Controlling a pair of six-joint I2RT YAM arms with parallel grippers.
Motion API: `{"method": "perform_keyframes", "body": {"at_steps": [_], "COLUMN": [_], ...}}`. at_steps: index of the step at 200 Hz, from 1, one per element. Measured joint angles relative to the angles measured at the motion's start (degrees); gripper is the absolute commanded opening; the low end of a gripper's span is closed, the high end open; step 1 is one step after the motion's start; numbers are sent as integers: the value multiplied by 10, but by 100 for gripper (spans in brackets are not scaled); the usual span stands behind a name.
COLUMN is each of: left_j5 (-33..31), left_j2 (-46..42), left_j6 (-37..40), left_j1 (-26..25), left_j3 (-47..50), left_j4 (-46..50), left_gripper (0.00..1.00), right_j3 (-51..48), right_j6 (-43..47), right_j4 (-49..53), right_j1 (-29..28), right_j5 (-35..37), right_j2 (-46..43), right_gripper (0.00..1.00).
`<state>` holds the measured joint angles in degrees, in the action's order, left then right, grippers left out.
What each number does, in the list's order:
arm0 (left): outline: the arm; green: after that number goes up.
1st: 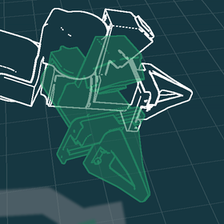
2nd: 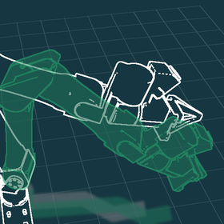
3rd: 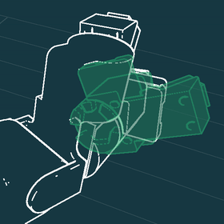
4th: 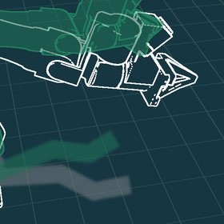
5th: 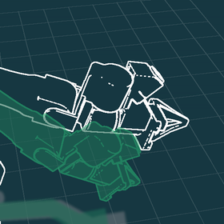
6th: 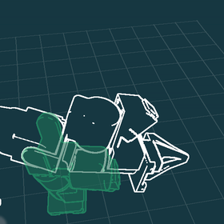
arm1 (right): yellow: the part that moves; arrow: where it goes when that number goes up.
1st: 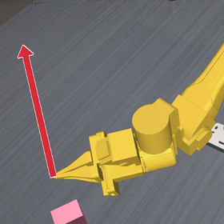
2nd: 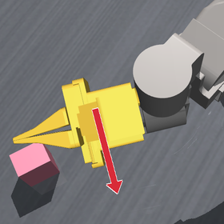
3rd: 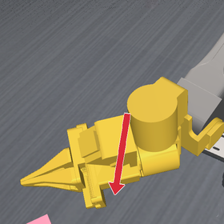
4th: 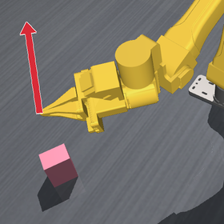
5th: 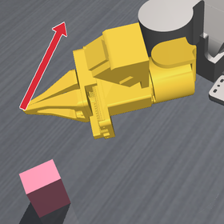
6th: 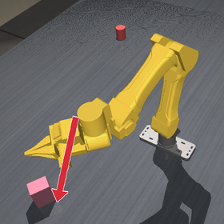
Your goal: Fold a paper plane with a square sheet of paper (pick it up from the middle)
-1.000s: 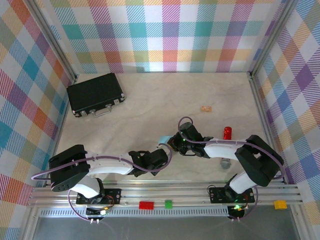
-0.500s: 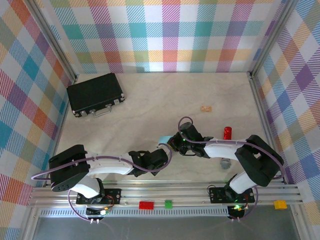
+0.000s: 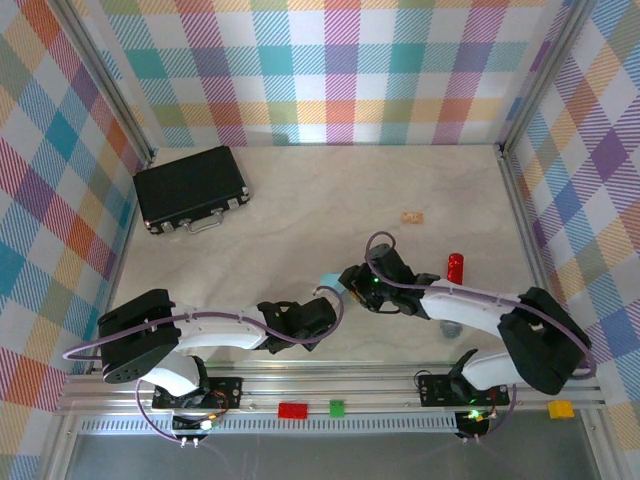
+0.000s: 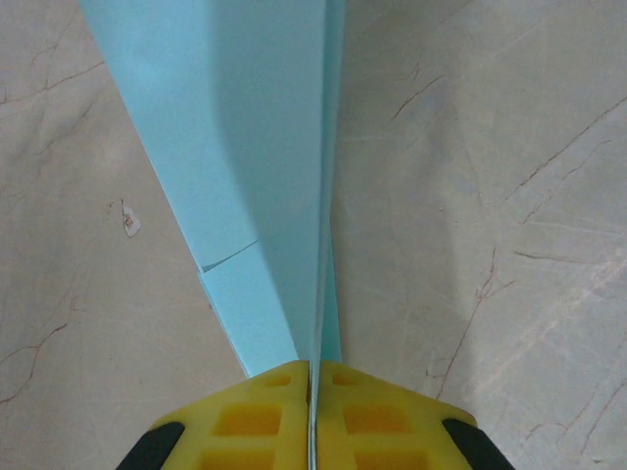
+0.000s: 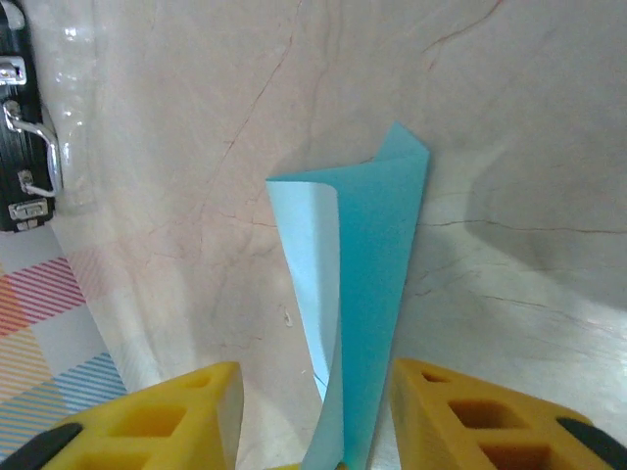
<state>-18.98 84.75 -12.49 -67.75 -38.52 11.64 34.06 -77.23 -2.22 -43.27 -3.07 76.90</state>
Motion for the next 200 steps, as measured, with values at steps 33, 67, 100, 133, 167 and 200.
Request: {"method": "perform_keyframes", "body": {"at_steps": [33,67,100,133,167,200], "left_j5": [0,0,1,14,56,121], "left_j2": [14,30,36,37,17,-27], "left_j6": [-2,-3,-12,-28,-52,-83], "left_j1": [0,0,0,6,33,77], "left_j3": [0,0,0,2,27,84], "left_j4": [-10,-19,-34,-49,-88,-147], "left_gripper": [12,13,14,14,15,17], "right_j3": [-17,-54,-85,-91,-91,-82], "right_j6": [8,10,5,1,16,30], "right_j4": [62,108,117,111,91,75], "right_j1": [13,21,22,22,22,22], "right_j5": [30,57,68,67,54,50], "right_j2": [-61,-124,-146,-128,-86,-74], "right_gripper": [51,52,52,50,46,45]}}
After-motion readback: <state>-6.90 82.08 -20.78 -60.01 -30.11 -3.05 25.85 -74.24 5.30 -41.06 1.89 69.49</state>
